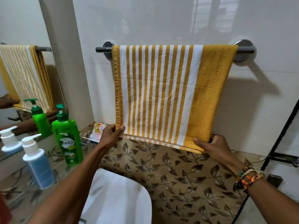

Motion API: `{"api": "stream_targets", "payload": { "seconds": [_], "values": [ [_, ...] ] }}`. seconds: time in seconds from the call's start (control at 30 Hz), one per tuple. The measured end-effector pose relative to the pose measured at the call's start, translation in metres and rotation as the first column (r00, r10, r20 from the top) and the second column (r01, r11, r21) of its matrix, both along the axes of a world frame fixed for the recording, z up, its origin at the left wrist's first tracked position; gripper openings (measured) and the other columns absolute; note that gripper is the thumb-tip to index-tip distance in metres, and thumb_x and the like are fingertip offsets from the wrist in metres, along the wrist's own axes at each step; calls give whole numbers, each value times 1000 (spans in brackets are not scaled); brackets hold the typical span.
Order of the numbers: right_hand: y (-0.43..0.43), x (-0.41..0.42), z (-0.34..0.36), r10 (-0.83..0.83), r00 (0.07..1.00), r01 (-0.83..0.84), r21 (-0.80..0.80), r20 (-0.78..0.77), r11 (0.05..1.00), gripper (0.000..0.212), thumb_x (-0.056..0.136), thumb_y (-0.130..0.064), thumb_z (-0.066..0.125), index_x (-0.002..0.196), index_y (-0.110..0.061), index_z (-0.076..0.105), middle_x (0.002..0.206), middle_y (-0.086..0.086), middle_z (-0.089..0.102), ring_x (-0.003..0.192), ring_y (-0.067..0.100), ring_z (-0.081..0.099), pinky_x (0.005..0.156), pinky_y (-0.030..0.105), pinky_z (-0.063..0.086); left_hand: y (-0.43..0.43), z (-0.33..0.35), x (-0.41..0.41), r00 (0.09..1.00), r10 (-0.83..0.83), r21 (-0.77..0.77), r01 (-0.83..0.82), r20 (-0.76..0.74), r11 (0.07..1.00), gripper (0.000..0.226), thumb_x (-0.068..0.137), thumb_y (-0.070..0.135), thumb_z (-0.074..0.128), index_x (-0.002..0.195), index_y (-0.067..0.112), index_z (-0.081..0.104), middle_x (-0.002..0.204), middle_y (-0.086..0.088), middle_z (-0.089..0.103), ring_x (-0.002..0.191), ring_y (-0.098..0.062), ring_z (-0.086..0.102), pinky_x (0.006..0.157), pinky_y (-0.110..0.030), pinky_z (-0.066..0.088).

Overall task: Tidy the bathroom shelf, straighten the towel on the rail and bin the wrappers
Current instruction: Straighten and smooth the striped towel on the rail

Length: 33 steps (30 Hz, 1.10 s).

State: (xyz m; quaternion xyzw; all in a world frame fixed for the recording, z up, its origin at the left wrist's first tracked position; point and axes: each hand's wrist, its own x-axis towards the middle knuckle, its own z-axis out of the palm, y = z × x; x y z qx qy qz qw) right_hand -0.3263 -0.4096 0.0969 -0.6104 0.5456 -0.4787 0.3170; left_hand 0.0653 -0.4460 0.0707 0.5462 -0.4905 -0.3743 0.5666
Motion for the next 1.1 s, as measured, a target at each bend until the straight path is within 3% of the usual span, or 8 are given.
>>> {"api": "stream_targets", "payload": {
  "seconds": [0.23, 0.4, 0.5, 0.63, 0.8, 0.9, 1.0, 1.1],
  "values": [
    [-4, -2, -6, -139, 980, 137, -24, -142, 990, 43, 79, -49, 75, 79, -6, 70, 75, 16, 71, 72, 35, 68, 63, 49, 55, 4, 4, -12, 985, 148, -38, -145, 89, 989, 24, 96, 32, 64, 101, 9, 70, 89, -2, 71, 85, -23, 68, 72, -32, 57],
    [0, 0, -2, -155, 978, 158, 15, -142, 987, 44, 78, -52, 74, 84, -8, 70, 81, 14, 73, 76, 33, 69, 67, 49, 56, 5, 3, -14, 980, 180, -15, -179, 87, 984, 18, 93, 34, 66, 92, 17, 70, 96, -9, 73, 92, -31, 69, 84, -47, 59],
    [12, 9, 9, -221, 952, 200, -115, -210, 973, 73, 63, -68, 75, 108, -12, 64, 101, 4, 70, 85, 22, 68, 73, 47, 60, 8, 13, -19, 957, 229, -119, -211, 175, 970, 43, 88, 42, 70, 120, 14, 62, 117, -1, 66, 107, -24, 65, 91, -45, 56],
    [26, 27, 45, -560, 828, 380, -721, -14, 580, 55, 92, -49, 56, 128, -7, 50, 127, 16, 51, 119, 29, 48, 97, 51, 43, 10, 60, -33, 792, 542, -507, -357, 281, 784, 57, 97, 49, 54, 139, 10, 47, 134, -11, 52, 118, -23, 52, 97, -47, 49],
    [17, 64, 122, -646, 754, 100, -952, -118, 291, 32, 100, -31, 51, 124, -12, 61, 131, 9, 60, 127, 25, 49, 102, 44, 31, 0, 154, -69, 668, 670, -807, -173, 325, 565, 46, 102, 31, 46, 142, 7, 50, 144, -16, 50, 134, -30, 42, 111, -41, 29],
    [5, 94, 178, -723, 632, -85, -952, -279, 294, 35, 100, -27, 49, 130, -13, 59, 132, 5, 61, 128, 26, 50, 102, 45, 29, -7, 212, -91, 557, 727, -869, -20, 401, 495, 45, 104, 25, 42, 146, 8, 47, 151, -13, 46, 142, -31, 38, 116, -43, 26],
    [-14, 122, 223, -764, 471, -154, -894, -441, 421, 40, 99, -19, 43, 137, -10, 51, 136, 9, 56, 130, 30, 46, 105, 48, 24, -16, 251, -101, 423, 692, -789, 99, 585, 606, 47, 106, 23, 33, 152, 15, 36, 158, -9, 37, 149, -26, 26, 122, -41, 14],
    [-33, 131, 240, -755, 290, -225, -809, -588, 543, 40, 101, -16, 37, 139, -7, 44, 134, 14, 54, 127, 33, 47, 106, 51, 27, -27, 267, -97, 328, 606, -674, 158, 725, 721, 46, 107, 33, 26, 147, 17, 43, 143, -11, 54, 138, -28, 43, 120, -43, 13]
  ]
}}
